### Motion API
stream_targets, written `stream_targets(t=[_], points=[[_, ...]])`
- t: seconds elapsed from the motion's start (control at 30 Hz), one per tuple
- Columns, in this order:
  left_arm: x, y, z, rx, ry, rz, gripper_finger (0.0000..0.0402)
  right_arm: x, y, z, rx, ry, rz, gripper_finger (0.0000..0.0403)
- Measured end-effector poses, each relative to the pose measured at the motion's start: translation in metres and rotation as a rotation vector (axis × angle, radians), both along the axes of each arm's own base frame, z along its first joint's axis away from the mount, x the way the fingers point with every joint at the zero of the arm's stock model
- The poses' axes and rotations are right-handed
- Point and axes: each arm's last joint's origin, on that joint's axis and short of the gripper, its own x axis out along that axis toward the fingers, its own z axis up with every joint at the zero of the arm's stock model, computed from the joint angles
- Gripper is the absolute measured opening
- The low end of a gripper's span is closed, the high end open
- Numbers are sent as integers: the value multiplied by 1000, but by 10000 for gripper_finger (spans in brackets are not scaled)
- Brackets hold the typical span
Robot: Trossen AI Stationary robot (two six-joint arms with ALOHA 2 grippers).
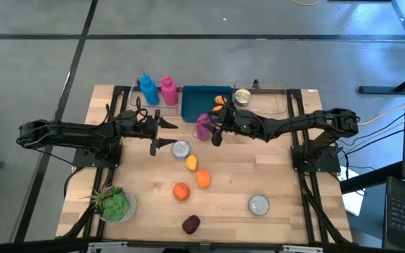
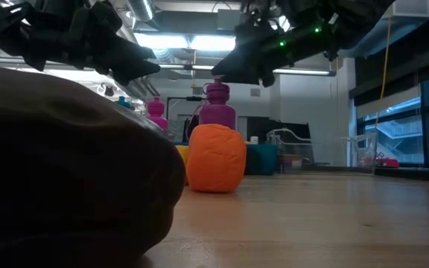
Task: Pick & Place Food Item
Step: Put the purple bottle into the left transparent bin
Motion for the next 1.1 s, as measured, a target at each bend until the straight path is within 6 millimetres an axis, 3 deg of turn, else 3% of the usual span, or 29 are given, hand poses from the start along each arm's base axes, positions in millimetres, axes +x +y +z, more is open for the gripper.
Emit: stream_targets(t=[0.67, 1.1], points=[[0, 0, 0, 3, 1, 1, 265, 5, -9, -12, 11, 3, -13, 263], [0, 0, 0, 2, 1, 1, 265, 5, -9, -12, 14, 1, -2, 179]])
